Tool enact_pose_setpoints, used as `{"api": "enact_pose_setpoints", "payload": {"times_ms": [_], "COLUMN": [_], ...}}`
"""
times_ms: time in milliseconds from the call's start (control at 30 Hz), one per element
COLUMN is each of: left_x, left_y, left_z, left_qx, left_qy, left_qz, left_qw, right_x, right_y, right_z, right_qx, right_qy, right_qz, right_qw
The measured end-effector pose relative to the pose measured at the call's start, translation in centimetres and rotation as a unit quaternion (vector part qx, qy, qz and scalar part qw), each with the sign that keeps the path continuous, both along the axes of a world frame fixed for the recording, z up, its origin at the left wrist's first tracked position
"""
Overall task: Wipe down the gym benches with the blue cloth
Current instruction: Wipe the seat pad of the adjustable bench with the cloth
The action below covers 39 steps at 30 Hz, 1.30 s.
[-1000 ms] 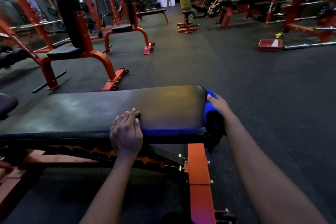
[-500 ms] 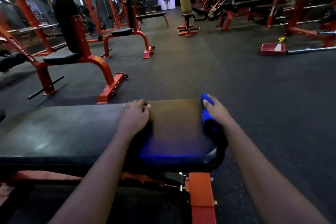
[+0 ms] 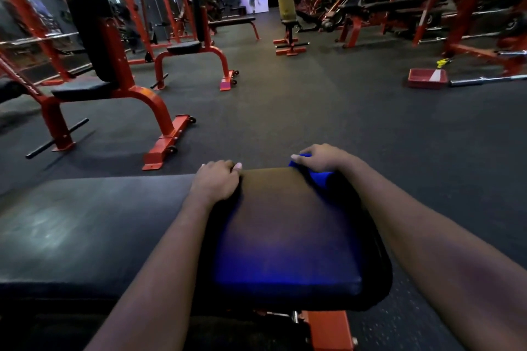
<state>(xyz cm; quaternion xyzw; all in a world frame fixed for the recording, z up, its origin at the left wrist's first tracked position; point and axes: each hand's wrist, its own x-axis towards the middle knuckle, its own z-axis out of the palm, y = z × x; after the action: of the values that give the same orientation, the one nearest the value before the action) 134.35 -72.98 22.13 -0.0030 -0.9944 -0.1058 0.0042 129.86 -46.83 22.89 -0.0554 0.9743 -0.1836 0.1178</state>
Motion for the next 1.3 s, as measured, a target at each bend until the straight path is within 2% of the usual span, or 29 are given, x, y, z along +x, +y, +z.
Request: {"api": "enact_pose_setpoints", "payload": {"times_ms": [100, 133, 267, 333, 433, 500, 567, 633, 733, 833, 967, 1067, 1167, 1233, 1300], "left_x": [0.0, -0.1, -0.3, -0.2, -0.2, -0.1, -0.1, -0.3, -1.1, -2.3, -3.5, -4.1, -4.2, -4.1, -4.0], "left_y": [-0.6, -0.7, -0.5, -0.8, -1.0, -1.1, -1.0, -1.0, -1.6, -3.6, -6.8, -8.4, -9.3, -9.6, -10.4], "left_z": [0.0, 0.0, 0.1, -0.1, -0.1, 0.0, 0.0, -0.1, 0.2, 0.9, 1.2, 1.5, 1.7, 1.7, 1.9], "left_qx": [0.004, 0.007, 0.006, 0.006, 0.010, 0.010, 0.012, 0.008, 0.021, 0.060, 0.040, 0.019, 0.034, 0.053, 0.076], "left_qy": [-0.002, -0.004, -0.012, -0.009, -0.010, -0.014, -0.013, -0.016, -0.019, -0.044, -0.050, -0.093, -0.116, -0.127, -0.129], "left_qz": [-0.008, -0.009, -0.012, -0.016, -0.020, -0.018, -0.022, -0.028, -0.045, -0.052, 0.003, 0.056, 0.064, 0.064, 0.079], "left_qw": [1.000, 1.000, 1.000, 1.000, 1.000, 1.000, 1.000, 0.999, 0.999, 0.996, 0.998, 0.994, 0.991, 0.988, 0.986], "right_x": [0.7, 0.4, -2.0, -1.5, -0.5, -1.0, -1.1, -1.4, -2.1, -3.2, -3.2, -3.8, -4.1, -3.5, -3.5], "right_y": [1.0, 1.0, -1.9, -2.1, -0.3, -0.5, -1.9, -2.5, -2.6, -4.6, -7.4, -7.8, -10.9, -12.4, -12.3], "right_z": [0.4, 0.4, -0.3, -0.1, 0.2, 0.0, 0.0, 0.0, 0.0, -0.3, 0.2, 0.1, 0.0, 0.4, 1.3], "right_qx": [-0.087, -0.080, 0.086, 0.082, 0.014, 0.039, 0.104, 0.109, 0.078, 0.115, 0.100, 0.075, 0.103, 0.079, 0.049], "right_qy": [-0.039, -0.058, -0.057, -0.019, -0.031, -0.044, -0.033, -0.013, -0.036, -0.041, -0.042, -0.077, -0.068, -0.056, -0.082], "right_qz": [0.003, 0.000, -0.042, -0.015, 0.006, -0.039, -0.067, -0.036, 0.009, 0.006, 0.067, 0.059, 0.077, 0.120, 0.146], "right_qw": [0.995, 0.995, 0.994, 0.996, 0.999, 0.998, 0.992, 0.993, 0.996, 0.993, 0.992, 0.992, 0.989, 0.988, 0.985]}}
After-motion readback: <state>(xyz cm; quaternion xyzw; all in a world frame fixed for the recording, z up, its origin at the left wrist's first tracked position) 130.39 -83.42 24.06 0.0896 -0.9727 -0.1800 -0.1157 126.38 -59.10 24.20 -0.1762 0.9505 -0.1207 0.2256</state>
